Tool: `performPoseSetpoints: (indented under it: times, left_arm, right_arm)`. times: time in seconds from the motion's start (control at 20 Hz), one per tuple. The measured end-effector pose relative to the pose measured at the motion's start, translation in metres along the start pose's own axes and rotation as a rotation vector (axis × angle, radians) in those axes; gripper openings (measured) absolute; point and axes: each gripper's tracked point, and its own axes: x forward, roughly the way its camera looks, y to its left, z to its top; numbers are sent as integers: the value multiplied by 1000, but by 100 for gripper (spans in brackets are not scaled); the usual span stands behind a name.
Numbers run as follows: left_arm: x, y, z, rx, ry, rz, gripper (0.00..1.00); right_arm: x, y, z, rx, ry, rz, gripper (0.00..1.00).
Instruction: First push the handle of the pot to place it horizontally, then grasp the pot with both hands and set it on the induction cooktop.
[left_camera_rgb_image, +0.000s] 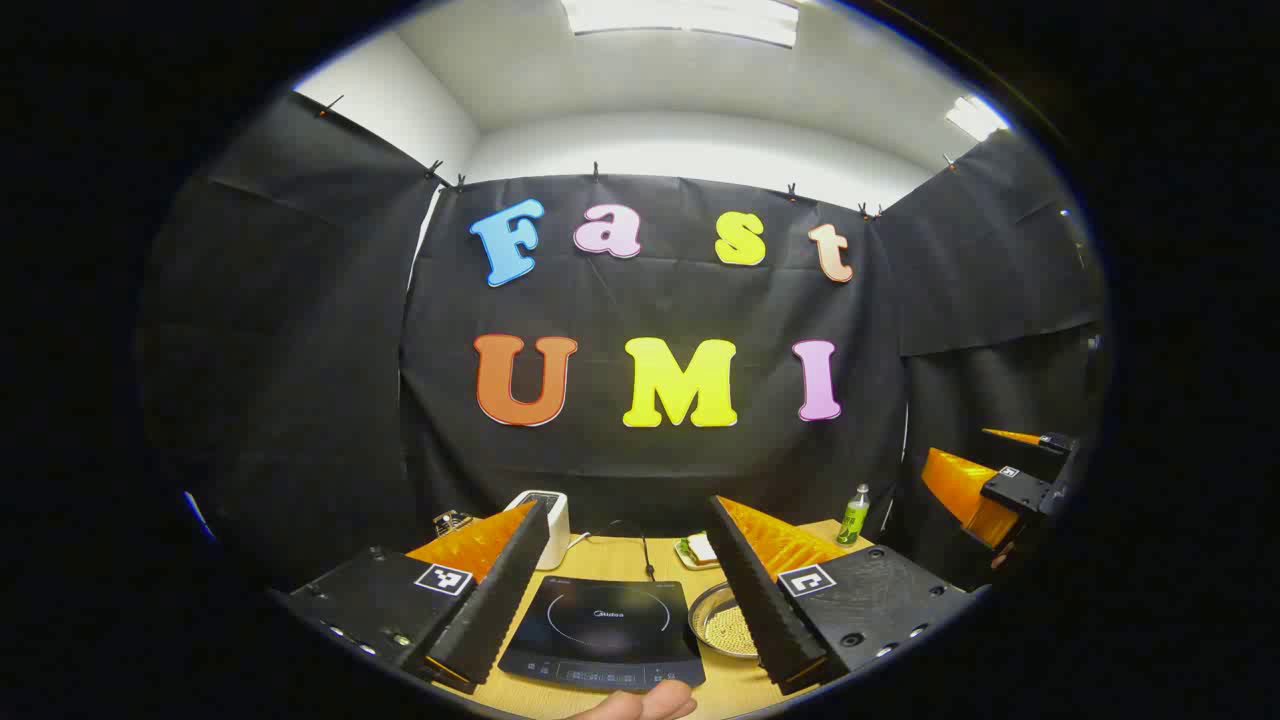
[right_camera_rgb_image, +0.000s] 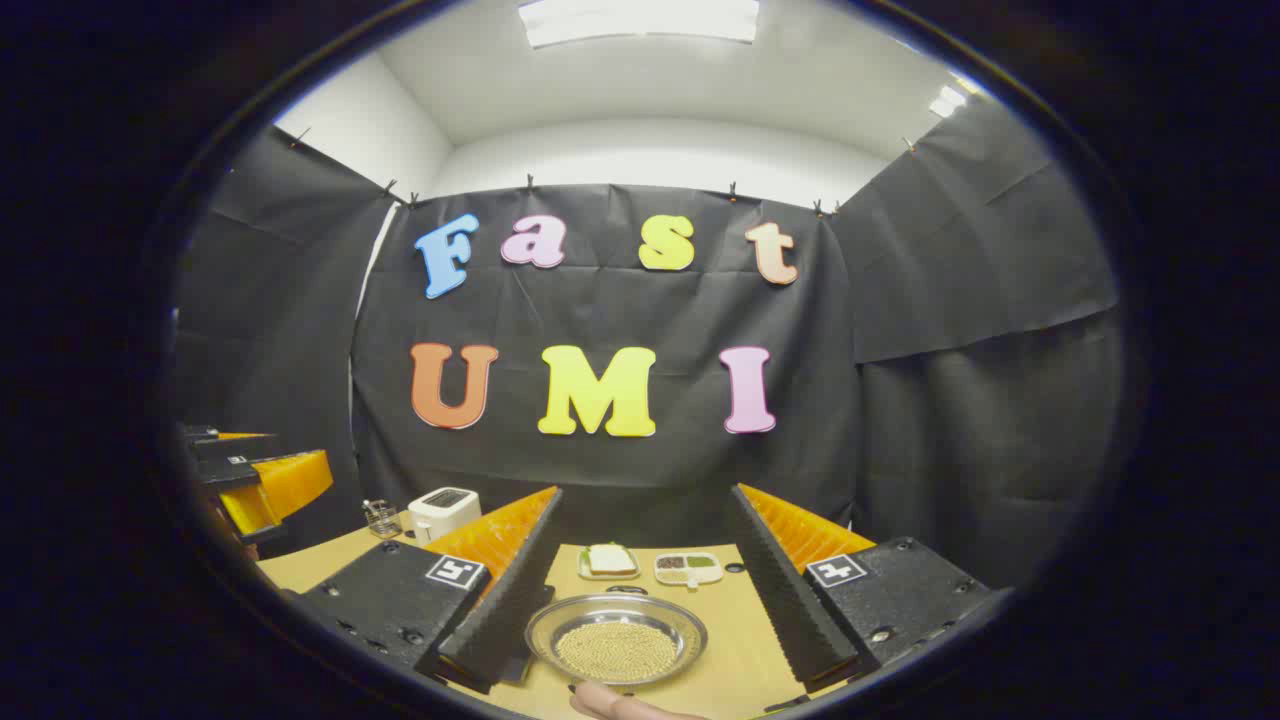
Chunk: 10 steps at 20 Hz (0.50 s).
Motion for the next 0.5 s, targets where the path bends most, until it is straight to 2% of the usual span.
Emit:
performPoseSetpoints:
  times: [0.05, 0.1, 0.35, 0.4, 0.45, 0.5]
  left_arm:
    - [0, -2, -1, -1, 0, -3, 84]
    - [-1, -2, -2, -3, 2, -4, 95]
    - [-1, -7, -5, 14, 9, -24, 95]
    - [-1, -8, -6, 22, 12, -25, 84]
    - [-2, -10, -8, 29, 13, -28, 84]
    - [-2, -11, -10, 35, 15, -32, 95]
  right_arm:
    - [-1, -1, -1, -4, -1, -1, 99]
    - [-2, -2, -1, -5, -2, -2, 99]
    - [-1, -7, -3, 5, 4, -4, 99]
    - [-1, -7, -3, 6, 3, -5, 99]
    - [0, -9, -4, 6, 2, -8, 99]
    - [0, -10, -4, 7, 2, -9, 99]
